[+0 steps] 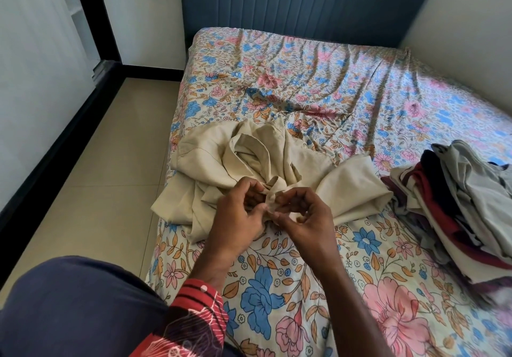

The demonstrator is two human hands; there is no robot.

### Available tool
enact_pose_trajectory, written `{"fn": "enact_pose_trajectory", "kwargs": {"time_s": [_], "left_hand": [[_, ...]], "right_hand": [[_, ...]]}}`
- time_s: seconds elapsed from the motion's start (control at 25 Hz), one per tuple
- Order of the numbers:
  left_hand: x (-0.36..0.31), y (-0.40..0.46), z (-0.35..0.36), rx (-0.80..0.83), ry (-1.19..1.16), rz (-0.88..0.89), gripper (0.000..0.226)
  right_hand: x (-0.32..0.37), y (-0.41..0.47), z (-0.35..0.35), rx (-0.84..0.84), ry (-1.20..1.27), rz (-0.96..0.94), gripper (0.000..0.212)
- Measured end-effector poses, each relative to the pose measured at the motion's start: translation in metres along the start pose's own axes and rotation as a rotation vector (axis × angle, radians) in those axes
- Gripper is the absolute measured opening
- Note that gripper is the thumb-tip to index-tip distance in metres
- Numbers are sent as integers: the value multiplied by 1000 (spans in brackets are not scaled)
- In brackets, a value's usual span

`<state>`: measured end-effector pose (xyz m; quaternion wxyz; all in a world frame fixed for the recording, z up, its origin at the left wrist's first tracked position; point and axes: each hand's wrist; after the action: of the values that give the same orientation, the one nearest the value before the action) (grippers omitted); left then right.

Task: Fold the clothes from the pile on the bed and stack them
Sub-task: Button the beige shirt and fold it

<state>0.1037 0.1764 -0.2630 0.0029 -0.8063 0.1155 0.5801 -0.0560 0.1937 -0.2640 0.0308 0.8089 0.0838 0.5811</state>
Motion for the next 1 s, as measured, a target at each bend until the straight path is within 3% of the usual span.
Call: {"fn": "enact_pose_trajectory", "kwargs": {"time_s": [0.12, 0.28, 0.32, 0.56, 0.64, 0.8, 1.0], "left_hand": [[13, 4, -20, 21, 335, -23, 22], [15, 6, -32, 32, 611, -135, 15], [16, 6, -34, 36, 625, -150, 17], [23, 6, -51, 2, 488, -95, 19], [24, 5, -59, 50, 442, -125, 16], [27, 4, -65, 127, 439, -216, 17], [23, 4, -58, 185, 432, -228, 25]], "right_hand": [[-8, 0, -8, 53, -407, 50, 31], [-11, 1, -18, 133, -714, 133, 8], [-11, 2, -20, 134, -721, 139, 2], [-10, 2, -35, 45, -715, 135, 25], [-7, 2, -39, 105, -737, 152, 27], [-6, 0, -49, 337, -760, 245, 11], [-3, -1, -56, 286, -739, 249, 10]]}}
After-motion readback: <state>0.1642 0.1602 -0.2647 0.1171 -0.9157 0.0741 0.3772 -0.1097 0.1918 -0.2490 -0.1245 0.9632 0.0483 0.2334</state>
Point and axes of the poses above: each hand's wrist, its own y-axis towards the middle knuckle, its own z-axis out of the palm, x = y × z, and after that the axes turned 11 degrees about x, right-handed
